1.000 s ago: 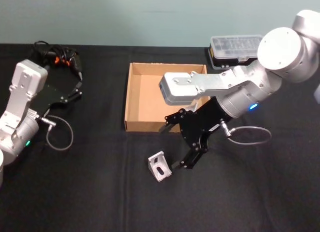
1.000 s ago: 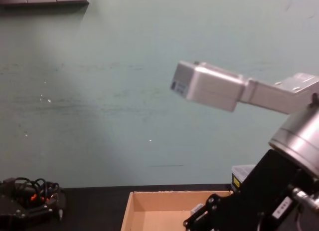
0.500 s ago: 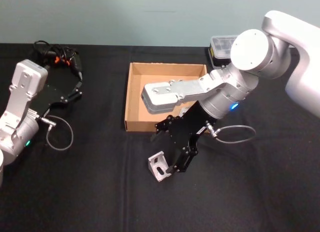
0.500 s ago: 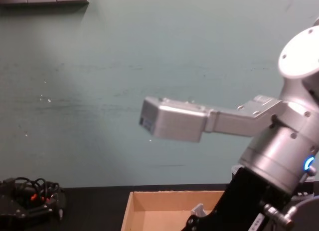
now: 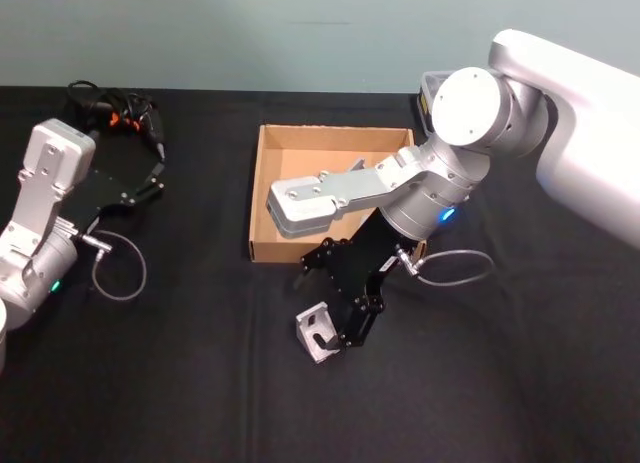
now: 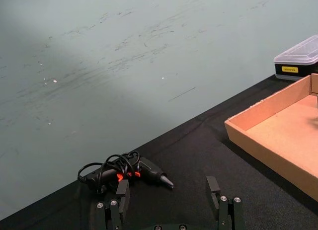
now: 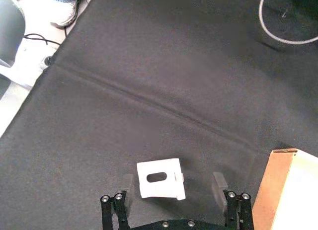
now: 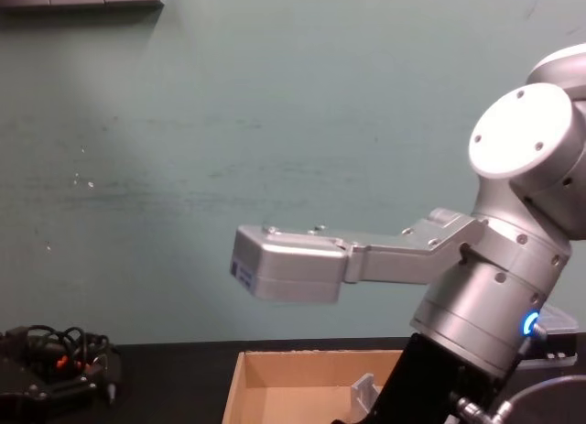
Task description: Use one hand to pick up the angle iron from the table and place it into the box.
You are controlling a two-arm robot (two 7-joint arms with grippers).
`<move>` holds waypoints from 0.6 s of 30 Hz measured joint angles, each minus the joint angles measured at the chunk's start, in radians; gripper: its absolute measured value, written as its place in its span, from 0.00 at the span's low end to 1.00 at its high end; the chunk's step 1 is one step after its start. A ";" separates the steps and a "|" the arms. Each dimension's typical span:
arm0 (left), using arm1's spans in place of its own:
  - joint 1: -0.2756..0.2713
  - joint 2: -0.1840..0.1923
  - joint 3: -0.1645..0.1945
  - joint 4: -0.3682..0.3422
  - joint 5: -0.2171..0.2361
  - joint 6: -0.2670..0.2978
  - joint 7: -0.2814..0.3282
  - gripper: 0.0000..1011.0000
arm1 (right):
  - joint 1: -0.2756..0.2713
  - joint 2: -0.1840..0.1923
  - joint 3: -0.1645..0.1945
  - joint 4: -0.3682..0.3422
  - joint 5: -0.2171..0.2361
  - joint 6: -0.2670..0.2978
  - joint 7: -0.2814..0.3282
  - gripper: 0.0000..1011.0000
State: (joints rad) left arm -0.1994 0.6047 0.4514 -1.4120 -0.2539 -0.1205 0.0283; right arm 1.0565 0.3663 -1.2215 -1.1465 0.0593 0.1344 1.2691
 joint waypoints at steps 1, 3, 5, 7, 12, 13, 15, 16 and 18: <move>0.000 0.000 0.000 0.000 0.000 0.000 0.000 0.99 | 0.001 -0.004 -0.002 0.007 0.000 -0.003 0.000 0.99; 0.000 0.000 0.000 0.000 0.000 0.000 0.000 0.99 | 0.005 -0.014 -0.006 0.024 0.000 -0.013 0.001 0.99; 0.000 0.000 0.000 0.000 0.000 0.000 0.000 0.99 | 0.007 -0.020 -0.008 0.035 0.000 -0.018 0.001 0.99; 0.000 0.000 0.000 0.000 0.000 0.000 0.000 0.99 | 0.011 -0.030 -0.013 0.052 -0.001 -0.026 0.002 0.99; 0.000 0.000 0.000 0.000 0.000 0.000 0.000 0.99 | 0.017 -0.050 -0.021 0.085 -0.006 -0.041 0.006 0.99; 0.000 0.000 0.000 0.000 0.000 0.000 0.000 0.99 | 0.017 -0.051 -0.022 0.087 -0.007 -0.042 0.006 0.99; 0.000 0.000 0.000 0.000 0.000 0.000 0.000 0.99 | 0.017 -0.055 -0.023 0.092 -0.008 -0.045 0.007 0.99; 0.000 0.000 0.000 0.000 0.000 0.000 0.000 0.99 | 0.017 -0.057 -0.024 0.094 -0.009 -0.046 0.008 0.99; 0.000 0.000 0.000 0.000 0.000 0.000 0.000 0.99 | 0.018 -0.061 -0.025 0.100 -0.009 -0.050 0.010 0.99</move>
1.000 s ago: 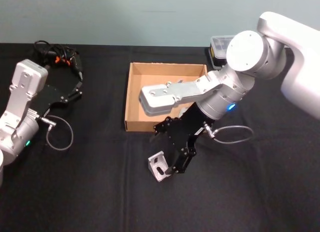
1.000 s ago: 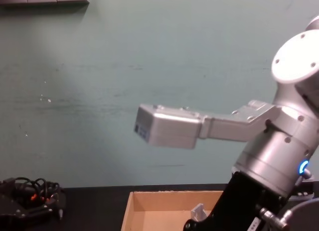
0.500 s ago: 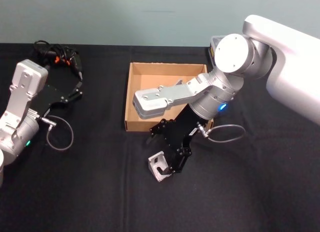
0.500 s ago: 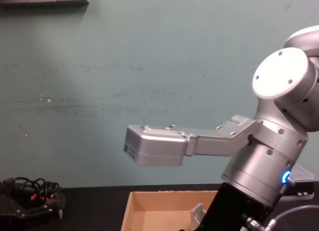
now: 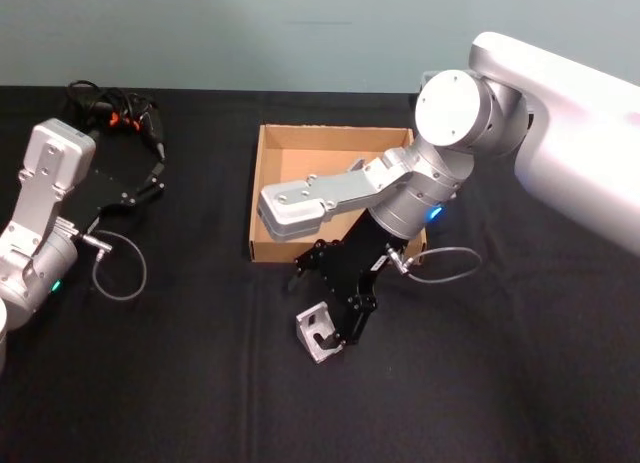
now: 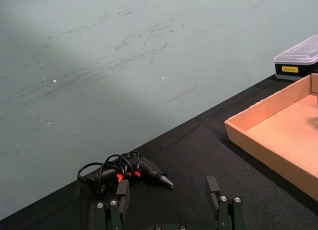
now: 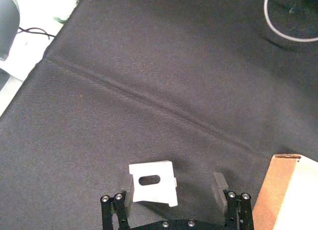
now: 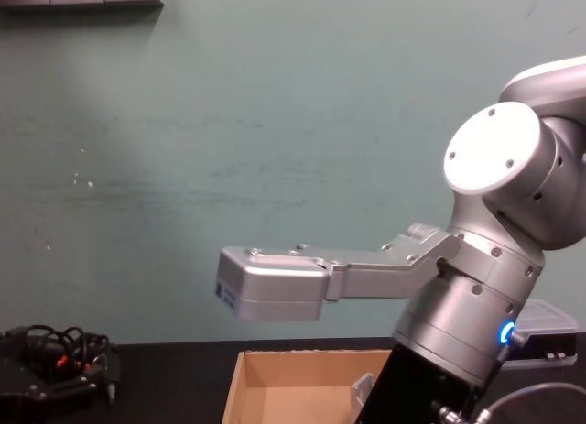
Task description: Use one hand to pick up the angle iron from the table and place it into the box.
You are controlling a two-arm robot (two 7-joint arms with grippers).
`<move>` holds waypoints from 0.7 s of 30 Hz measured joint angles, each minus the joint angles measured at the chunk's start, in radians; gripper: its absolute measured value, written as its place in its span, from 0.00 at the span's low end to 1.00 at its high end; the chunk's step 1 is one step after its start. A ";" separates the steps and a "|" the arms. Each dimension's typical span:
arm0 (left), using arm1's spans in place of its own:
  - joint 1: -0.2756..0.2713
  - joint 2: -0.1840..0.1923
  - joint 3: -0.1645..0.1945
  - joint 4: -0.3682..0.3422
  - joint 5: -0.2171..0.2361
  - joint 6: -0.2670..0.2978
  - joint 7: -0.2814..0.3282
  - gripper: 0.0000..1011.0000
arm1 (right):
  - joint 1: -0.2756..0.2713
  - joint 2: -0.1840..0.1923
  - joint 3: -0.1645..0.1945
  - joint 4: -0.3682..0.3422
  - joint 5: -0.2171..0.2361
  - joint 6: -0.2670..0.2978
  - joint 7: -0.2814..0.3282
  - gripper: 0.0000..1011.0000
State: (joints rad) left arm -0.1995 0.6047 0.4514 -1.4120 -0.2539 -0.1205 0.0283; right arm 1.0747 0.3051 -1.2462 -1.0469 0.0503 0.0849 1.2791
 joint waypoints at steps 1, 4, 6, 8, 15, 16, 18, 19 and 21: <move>0.000 0.000 0.000 0.000 0.000 0.000 0.000 0.99 | 0.001 -0.002 0.000 0.003 0.000 -0.002 0.001 0.99; 0.000 0.000 0.000 0.000 0.000 0.000 0.000 0.99 | 0.001 -0.006 0.000 0.007 0.000 -0.005 0.002 0.99; 0.000 0.000 0.000 0.000 0.000 0.000 0.000 0.99 | 0.001 -0.008 -0.001 0.011 0.000 -0.007 0.003 0.99; 0.000 0.000 0.000 0.000 0.000 0.000 0.000 0.99 | 0.001 -0.009 -0.001 0.012 0.001 -0.007 0.004 0.98; 0.000 0.000 0.000 0.000 0.000 0.000 0.000 0.99 | 0.001 -0.012 0.000 0.016 0.004 -0.013 0.006 0.81; 0.000 0.000 0.000 0.000 0.000 0.000 0.000 0.99 | 0.001 -0.013 0.000 0.016 0.004 -0.013 0.006 0.80; 0.000 0.000 0.000 0.000 0.000 0.000 0.000 0.99 | 0.001 -0.014 0.001 0.017 0.004 -0.013 0.005 0.73; 0.000 0.000 0.000 0.000 0.000 0.000 0.000 0.99 | 0.001 -0.014 0.001 0.017 0.004 -0.013 0.005 0.71; 0.000 0.000 0.000 0.000 0.000 0.000 0.000 0.99 | 0.001 -0.015 0.001 0.019 0.004 -0.013 0.004 0.65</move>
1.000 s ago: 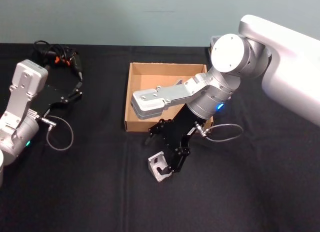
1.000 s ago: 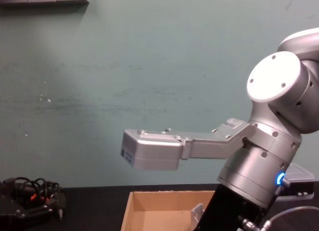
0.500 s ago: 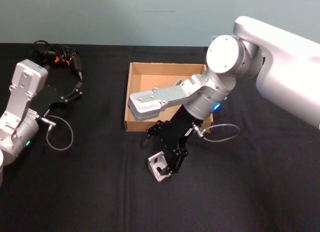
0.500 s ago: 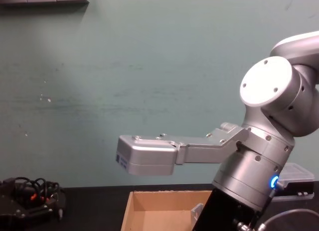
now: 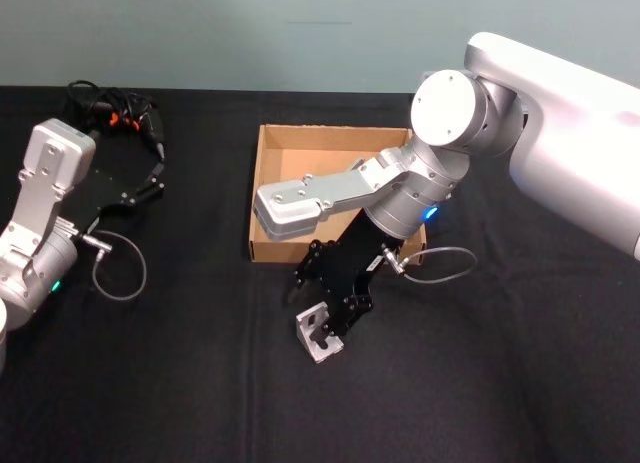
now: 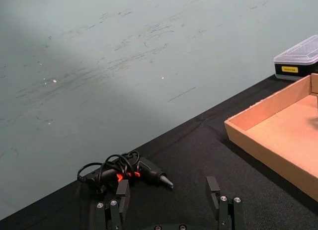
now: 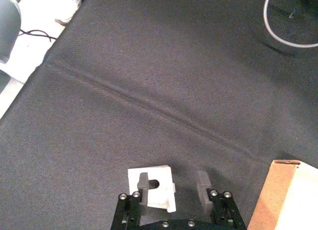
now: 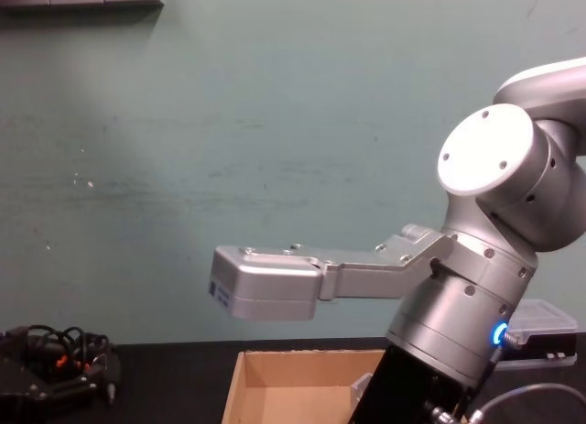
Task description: Use one hand to pick up the angle iron from the table and place it into the box.
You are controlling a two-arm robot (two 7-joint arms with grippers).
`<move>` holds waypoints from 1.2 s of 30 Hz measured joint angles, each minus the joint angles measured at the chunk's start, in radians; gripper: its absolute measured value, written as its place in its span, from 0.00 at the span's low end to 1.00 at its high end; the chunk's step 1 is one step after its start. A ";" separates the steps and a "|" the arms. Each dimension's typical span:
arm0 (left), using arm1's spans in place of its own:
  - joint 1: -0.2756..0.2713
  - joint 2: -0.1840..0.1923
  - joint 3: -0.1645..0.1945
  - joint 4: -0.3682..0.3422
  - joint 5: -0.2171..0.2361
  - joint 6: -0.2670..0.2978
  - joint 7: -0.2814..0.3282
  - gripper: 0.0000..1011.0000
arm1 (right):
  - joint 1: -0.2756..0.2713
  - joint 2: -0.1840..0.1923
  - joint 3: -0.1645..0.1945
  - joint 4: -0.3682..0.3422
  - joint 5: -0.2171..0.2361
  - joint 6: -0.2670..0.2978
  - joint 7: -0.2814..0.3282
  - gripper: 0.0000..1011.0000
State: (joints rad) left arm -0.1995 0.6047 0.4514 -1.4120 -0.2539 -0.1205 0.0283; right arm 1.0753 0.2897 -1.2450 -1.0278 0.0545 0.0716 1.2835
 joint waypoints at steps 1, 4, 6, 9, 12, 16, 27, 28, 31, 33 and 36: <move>0.000 0.000 0.000 0.000 0.000 0.000 0.000 0.99 | 0.000 0.000 0.000 0.000 0.000 0.000 0.000 0.63; 0.000 0.000 0.000 0.000 0.000 0.000 0.000 0.99 | 0.000 -0.001 0.001 0.001 0.000 0.000 0.000 0.53; 0.000 0.000 0.000 0.000 0.000 0.000 0.000 0.99 | 0.001 -0.003 0.002 0.003 0.001 0.000 0.000 0.44; 0.000 0.000 0.000 0.000 0.000 0.000 0.000 0.99 | 0.002 -0.005 0.002 0.006 0.001 -0.001 0.000 0.37; 0.000 0.000 0.000 0.000 0.000 0.000 0.000 0.99 | 0.003 -0.006 0.003 0.010 0.002 -0.002 0.000 0.27; 0.000 0.000 0.000 0.000 0.000 0.000 0.000 0.99 | 0.003 -0.005 0.004 0.010 0.004 -0.003 0.000 0.13; 0.000 0.000 0.000 0.000 0.000 0.000 0.000 0.99 | -0.007 0.028 0.026 -0.048 0.033 0.016 0.000 0.07; 0.000 0.000 0.000 0.000 0.000 0.000 0.000 0.99 | -0.008 0.032 0.030 -0.056 0.036 0.018 -0.001 0.07; 0.000 0.000 0.000 0.000 0.000 0.000 0.000 0.99 | -0.009 0.056 0.052 -0.101 0.062 0.033 -0.007 0.07; 0.000 0.000 0.000 0.000 0.000 0.000 0.000 0.99 | -0.010 0.076 0.073 -0.135 0.084 0.045 -0.018 0.07; 0.000 0.000 0.000 0.000 0.000 0.000 0.000 0.99 | -0.009 0.102 0.099 -0.169 0.111 0.063 -0.040 0.07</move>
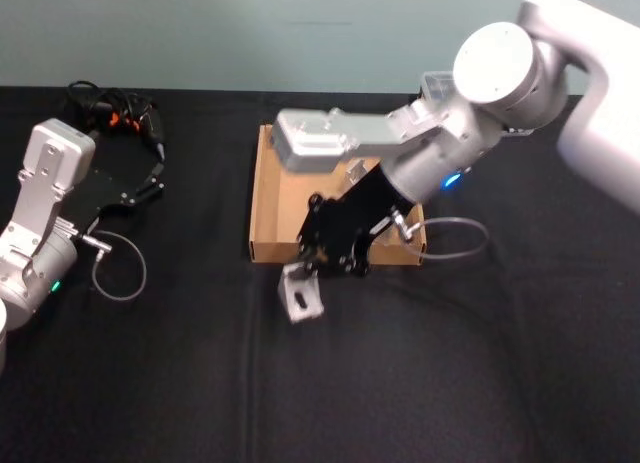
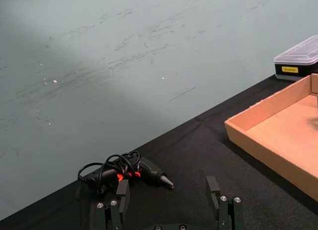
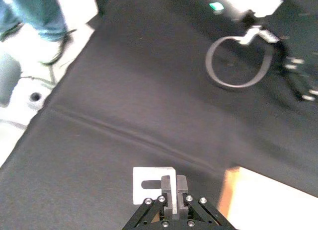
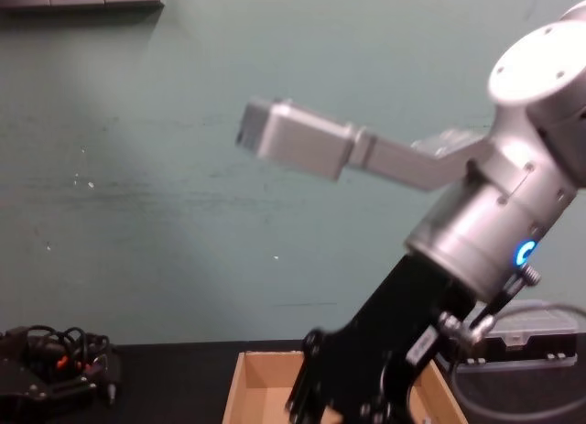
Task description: Use one hand to pick up the angle iron from the table and place it into the box.
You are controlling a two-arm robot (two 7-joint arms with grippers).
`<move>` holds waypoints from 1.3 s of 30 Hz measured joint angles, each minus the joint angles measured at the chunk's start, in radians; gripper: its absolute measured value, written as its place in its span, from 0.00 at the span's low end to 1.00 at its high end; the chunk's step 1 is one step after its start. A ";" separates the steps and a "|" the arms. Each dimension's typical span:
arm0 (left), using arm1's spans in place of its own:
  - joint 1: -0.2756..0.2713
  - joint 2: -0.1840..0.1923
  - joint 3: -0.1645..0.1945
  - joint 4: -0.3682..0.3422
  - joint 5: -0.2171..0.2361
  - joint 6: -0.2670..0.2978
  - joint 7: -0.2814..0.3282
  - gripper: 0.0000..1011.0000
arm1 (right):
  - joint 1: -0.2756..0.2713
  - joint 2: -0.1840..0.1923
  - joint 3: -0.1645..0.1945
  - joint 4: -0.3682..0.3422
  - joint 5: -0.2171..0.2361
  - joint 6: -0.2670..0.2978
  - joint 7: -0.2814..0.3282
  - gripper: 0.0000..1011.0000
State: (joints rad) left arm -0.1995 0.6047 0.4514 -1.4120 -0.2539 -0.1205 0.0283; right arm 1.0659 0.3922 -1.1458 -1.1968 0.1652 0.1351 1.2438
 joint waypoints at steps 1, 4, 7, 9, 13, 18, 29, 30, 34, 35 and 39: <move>0.000 0.000 0.000 0.000 0.000 0.000 0.000 0.99 | 0.000 0.014 0.013 -0.012 0.010 0.011 -0.016 0.07; 0.000 0.000 0.000 0.000 0.000 0.000 0.000 0.99 | -0.001 0.035 0.036 -0.026 0.022 0.029 -0.047 0.07; 0.000 0.000 0.000 0.000 0.000 0.000 0.000 0.99 | -0.011 0.056 0.069 -0.038 0.038 0.056 -0.103 0.07; 0.000 0.000 0.000 0.000 0.000 0.000 0.000 0.99 | -0.024 0.069 0.096 -0.040 0.047 0.073 -0.150 0.07; 0.000 0.000 0.000 0.000 0.000 0.000 0.000 0.99 | -0.049 0.077 0.131 -0.032 0.053 0.098 -0.220 0.06; 0.000 0.000 0.000 0.000 0.000 0.000 0.000 0.99 | -0.083 0.073 0.164 -0.011 0.045 0.134 -0.309 0.07; 0.000 0.000 0.000 0.000 0.000 0.000 0.000 0.99 | -0.151 0.001 0.223 0.091 0.025 0.181 -0.468 0.07; 0.000 0.000 0.000 0.000 0.000 0.000 0.000 0.99 | -0.153 -0.004 0.224 0.098 0.023 0.181 -0.472 0.07; 0.000 0.000 0.000 0.000 0.000 0.000 0.000 0.99 | -0.161 -0.032 0.231 0.134 0.012 0.184 -0.486 0.07; 0.000 0.000 0.000 0.000 0.000 0.000 0.000 0.99 | -0.162 -0.036 0.232 0.140 0.009 0.185 -0.489 0.07; 0.000 0.000 0.000 0.000 0.000 0.000 0.000 0.99 | -0.168 -0.049 0.235 0.156 -0.001 0.187 -0.495 0.07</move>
State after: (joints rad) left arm -0.1995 0.6047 0.4514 -1.4120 -0.2539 -0.1205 0.0283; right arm 0.8978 0.3432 -0.9105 -1.0405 0.1641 0.3226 0.7490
